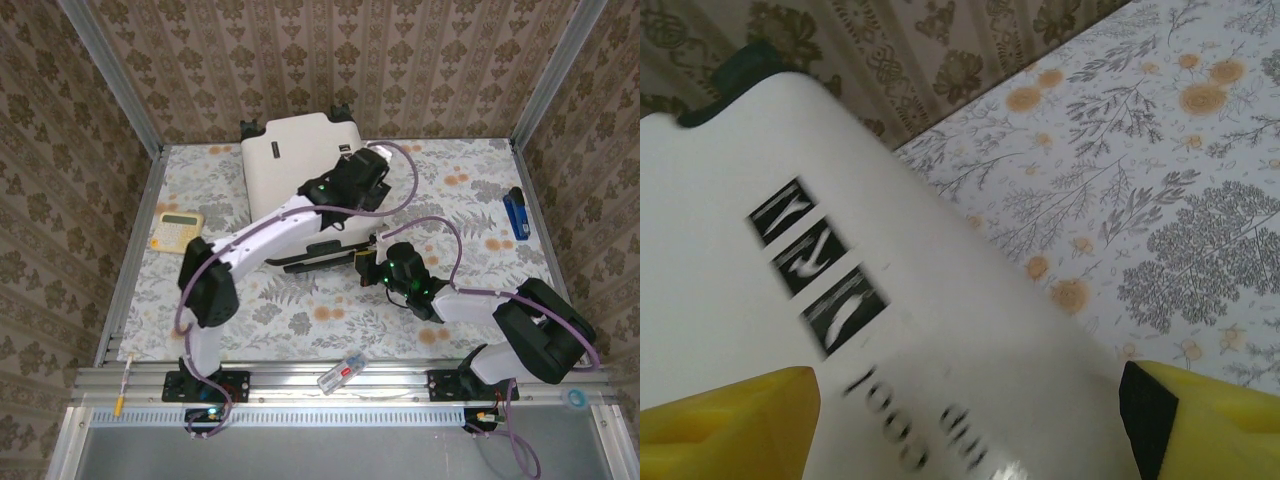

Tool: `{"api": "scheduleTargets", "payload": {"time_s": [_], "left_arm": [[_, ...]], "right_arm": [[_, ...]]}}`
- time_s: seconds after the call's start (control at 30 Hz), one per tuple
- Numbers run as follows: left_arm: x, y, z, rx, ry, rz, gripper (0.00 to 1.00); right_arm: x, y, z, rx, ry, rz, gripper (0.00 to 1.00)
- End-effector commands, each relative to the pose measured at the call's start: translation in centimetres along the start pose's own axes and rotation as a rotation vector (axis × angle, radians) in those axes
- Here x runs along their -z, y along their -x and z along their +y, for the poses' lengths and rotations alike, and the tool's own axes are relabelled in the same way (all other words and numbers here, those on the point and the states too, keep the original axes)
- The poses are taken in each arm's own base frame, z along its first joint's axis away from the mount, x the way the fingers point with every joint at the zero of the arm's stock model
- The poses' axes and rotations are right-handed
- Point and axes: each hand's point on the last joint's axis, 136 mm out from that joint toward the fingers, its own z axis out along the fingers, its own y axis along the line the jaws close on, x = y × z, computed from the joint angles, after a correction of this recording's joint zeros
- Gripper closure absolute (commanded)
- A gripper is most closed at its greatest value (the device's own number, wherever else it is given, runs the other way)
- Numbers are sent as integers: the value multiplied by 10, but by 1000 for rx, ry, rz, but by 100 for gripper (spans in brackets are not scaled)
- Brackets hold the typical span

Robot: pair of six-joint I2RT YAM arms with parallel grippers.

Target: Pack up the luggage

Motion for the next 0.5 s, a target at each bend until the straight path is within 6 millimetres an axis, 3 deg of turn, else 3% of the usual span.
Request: {"api": "scheduleTargets", "payload": {"time_s": [0.0, 0.2, 0.47], "left_arm": [[-14, -6, -2, -43, 38, 73, 19], [-36, -21, -10, -145, 145, 165, 20], [-35, -64, 13, -226, 267, 309, 29]], "right_arm": [[2, 1, 6, 11, 23, -19, 100], [3, -3, -3, 9, -22, -12, 100], [17, 10, -40, -79, -211, -59, 100]]}}
